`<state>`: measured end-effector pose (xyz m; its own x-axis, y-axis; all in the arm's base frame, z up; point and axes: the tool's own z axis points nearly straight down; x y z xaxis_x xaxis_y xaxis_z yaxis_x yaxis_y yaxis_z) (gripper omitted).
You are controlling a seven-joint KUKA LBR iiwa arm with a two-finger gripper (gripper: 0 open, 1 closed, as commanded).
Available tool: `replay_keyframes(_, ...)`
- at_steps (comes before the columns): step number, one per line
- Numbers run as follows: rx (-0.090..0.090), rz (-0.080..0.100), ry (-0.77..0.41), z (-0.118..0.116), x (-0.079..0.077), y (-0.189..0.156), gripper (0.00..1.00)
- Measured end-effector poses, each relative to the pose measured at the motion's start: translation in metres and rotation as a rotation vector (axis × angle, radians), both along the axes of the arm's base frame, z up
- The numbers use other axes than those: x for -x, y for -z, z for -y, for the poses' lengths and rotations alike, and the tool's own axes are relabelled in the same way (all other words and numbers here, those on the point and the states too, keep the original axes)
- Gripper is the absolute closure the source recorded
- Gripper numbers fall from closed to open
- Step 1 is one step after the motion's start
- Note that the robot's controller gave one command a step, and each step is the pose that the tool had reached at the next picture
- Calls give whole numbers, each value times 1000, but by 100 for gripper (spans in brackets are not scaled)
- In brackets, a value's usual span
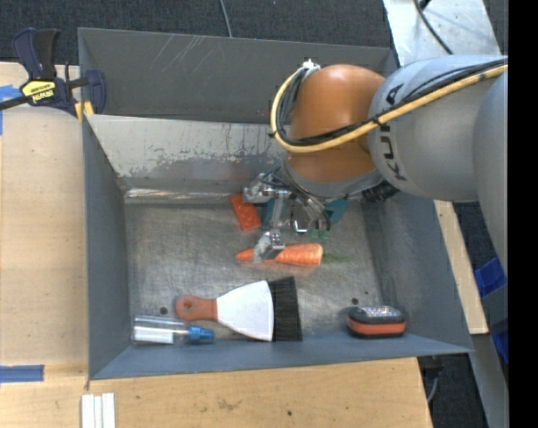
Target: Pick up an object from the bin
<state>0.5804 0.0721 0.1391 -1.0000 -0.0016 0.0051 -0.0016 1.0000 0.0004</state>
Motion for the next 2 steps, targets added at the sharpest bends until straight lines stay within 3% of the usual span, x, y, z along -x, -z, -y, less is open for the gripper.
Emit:
replay_keyframes(1,0,8,2,0,-2,-5,0)
replay_keyframes(2,-6,19,-7,57,-16,58,0)
